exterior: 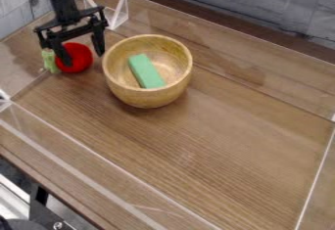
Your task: Move the red fruit to the right side of the table
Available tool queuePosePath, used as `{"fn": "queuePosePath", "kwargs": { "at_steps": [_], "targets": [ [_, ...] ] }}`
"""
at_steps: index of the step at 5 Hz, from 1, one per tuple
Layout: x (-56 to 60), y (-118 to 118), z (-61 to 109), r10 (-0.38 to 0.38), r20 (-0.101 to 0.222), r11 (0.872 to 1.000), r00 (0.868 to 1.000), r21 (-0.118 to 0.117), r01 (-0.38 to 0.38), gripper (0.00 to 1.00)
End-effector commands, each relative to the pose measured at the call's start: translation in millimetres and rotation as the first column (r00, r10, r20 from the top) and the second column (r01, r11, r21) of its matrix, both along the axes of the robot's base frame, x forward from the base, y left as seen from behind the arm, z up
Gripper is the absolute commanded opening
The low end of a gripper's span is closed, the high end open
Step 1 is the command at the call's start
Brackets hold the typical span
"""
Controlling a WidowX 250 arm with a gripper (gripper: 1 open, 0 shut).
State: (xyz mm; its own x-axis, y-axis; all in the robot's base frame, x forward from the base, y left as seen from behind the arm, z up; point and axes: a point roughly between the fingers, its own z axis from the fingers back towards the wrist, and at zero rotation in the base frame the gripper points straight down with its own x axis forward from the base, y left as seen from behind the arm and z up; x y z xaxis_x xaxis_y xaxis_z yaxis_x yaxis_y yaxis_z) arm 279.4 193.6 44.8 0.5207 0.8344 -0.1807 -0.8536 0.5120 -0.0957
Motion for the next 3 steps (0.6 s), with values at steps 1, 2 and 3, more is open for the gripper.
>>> {"fn": "queuePosePath", "kwargs": {
  "at_steps": [1,2,3],
  "targets": [
    [13.0,9.5,8.8,-0.007,0.042,0.999,0.999,0.038,0.005,1.00],
    [21.6,7.7,4.4,-0.014,0.045,0.999,0.999,0.037,0.013,1.00],
    [28.6,5.2,3.1,-0.024,0.047,0.999,0.999,0.033,0.022,1.00]
  ]
}}
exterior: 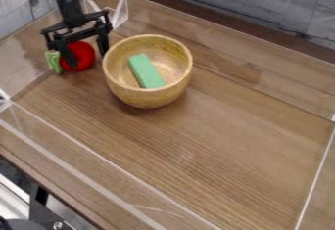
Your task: Move the red fruit to the right side of the table
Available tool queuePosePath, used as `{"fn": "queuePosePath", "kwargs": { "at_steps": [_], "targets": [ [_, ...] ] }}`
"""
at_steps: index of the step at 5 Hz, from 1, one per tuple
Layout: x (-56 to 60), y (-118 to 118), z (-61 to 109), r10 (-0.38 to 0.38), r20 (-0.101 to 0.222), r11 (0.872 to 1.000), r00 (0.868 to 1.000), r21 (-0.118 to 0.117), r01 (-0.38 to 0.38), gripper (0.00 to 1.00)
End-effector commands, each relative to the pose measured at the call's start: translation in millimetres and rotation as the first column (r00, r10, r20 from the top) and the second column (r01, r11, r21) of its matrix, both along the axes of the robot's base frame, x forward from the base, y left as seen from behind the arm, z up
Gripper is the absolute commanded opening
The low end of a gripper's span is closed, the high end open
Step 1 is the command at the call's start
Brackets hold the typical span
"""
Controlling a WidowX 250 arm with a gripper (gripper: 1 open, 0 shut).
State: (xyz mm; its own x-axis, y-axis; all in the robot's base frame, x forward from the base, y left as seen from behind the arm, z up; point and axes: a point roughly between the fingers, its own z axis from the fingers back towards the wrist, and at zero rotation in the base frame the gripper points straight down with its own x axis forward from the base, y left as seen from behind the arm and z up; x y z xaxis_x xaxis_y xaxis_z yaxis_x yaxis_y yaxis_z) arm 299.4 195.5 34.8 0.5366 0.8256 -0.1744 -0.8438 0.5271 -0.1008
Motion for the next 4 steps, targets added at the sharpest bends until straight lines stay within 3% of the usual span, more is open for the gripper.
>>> {"fn": "queuePosePath", "kwargs": {
  "at_steps": [1,2,4],
  "targets": [
    [10.0,12.6,17.3,-0.027,0.038,0.999,0.999,0.024,0.026,1.00],
    [10.7,22.0,20.3,-0.043,0.036,0.999,0.998,0.018,0.043,1.00],
    [-0.1,25.9,18.2,0.028,0.029,1.000,0.999,0.000,-0.028,1.00]
  ]
}}
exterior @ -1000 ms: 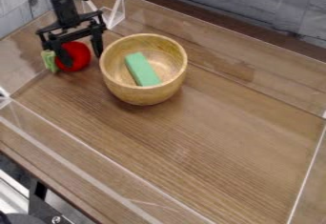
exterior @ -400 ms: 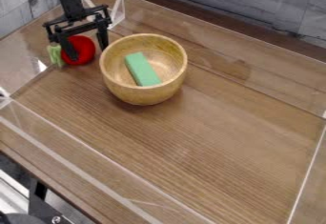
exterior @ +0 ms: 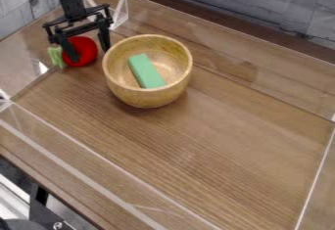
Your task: Move the red fruit to the right side of the table
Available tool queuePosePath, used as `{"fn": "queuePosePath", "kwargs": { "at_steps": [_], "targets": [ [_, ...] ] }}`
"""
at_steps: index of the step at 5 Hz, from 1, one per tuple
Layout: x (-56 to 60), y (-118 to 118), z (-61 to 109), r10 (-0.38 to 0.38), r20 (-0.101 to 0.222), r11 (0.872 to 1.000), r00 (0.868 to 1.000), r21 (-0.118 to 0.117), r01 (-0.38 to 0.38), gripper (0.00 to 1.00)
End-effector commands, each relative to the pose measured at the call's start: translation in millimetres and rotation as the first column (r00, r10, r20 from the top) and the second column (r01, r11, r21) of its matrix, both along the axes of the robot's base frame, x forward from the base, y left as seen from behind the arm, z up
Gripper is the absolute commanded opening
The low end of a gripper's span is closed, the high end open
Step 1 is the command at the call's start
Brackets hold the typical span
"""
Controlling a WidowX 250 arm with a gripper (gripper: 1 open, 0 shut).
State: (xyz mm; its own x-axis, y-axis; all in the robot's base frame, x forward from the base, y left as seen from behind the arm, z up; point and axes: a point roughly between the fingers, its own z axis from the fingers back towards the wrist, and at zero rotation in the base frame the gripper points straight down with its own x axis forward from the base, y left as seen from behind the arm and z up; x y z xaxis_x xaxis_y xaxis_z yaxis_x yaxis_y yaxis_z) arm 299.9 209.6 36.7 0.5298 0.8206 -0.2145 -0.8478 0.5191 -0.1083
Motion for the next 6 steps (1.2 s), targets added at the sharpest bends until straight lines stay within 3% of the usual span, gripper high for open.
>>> {"fn": "queuePosePath", "kwargs": {
  "at_steps": [1,2,4,6],
  "targets": [
    [-3.8,10.8,18.9,0.052,0.040,0.998,0.998,0.034,-0.053,1.00],
    [-6.3,10.2,22.1,0.080,0.036,0.996,0.996,0.032,-0.081,1.00],
    [3.0,11.0,40.3,0.029,0.036,0.999,0.999,0.035,-0.030,1.00],
    [-20.2,7.9,40.2,0.087,0.029,0.996,0.996,0.035,-0.088,1.00]
  ]
}}
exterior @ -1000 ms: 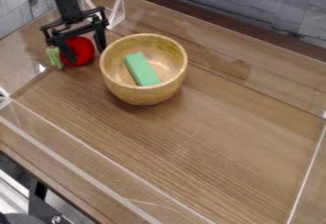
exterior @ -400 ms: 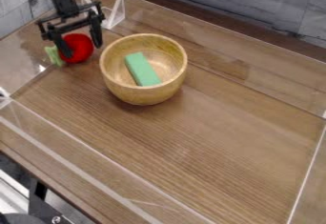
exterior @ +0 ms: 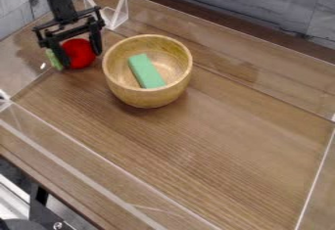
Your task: Move the red fruit to the right side of the table
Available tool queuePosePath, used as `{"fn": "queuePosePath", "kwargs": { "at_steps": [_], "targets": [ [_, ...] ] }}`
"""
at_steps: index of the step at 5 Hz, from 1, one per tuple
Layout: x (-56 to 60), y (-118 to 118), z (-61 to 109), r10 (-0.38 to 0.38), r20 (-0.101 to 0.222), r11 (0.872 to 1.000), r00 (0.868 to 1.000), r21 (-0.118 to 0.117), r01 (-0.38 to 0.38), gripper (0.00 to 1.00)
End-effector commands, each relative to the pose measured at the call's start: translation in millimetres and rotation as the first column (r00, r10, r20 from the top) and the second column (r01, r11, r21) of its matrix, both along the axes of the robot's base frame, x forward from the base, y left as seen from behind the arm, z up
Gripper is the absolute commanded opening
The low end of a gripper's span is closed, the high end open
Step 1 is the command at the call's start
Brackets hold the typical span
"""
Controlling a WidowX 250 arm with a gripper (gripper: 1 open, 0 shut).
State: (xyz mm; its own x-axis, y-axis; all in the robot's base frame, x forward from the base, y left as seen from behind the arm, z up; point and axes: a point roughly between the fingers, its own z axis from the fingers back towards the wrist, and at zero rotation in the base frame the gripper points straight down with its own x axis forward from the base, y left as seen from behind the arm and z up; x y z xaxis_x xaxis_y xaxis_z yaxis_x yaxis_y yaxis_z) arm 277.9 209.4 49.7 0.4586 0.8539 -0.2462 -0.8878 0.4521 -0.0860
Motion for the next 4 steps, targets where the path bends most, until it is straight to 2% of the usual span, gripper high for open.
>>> {"fn": "queuePosePath", "kwargs": {
  "at_steps": [1,3,4],
  "targets": [
    [3.5,7.2,18.3,0.043,0.065,0.997,0.997,0.057,-0.047,1.00],
    [6.0,2.3,1.3,0.062,0.074,0.994,0.995,0.081,-0.068,1.00],
    [10.9,-0.1,24.2,0.038,0.107,0.998,0.994,0.055,-0.044,0.00]
  ]
}}
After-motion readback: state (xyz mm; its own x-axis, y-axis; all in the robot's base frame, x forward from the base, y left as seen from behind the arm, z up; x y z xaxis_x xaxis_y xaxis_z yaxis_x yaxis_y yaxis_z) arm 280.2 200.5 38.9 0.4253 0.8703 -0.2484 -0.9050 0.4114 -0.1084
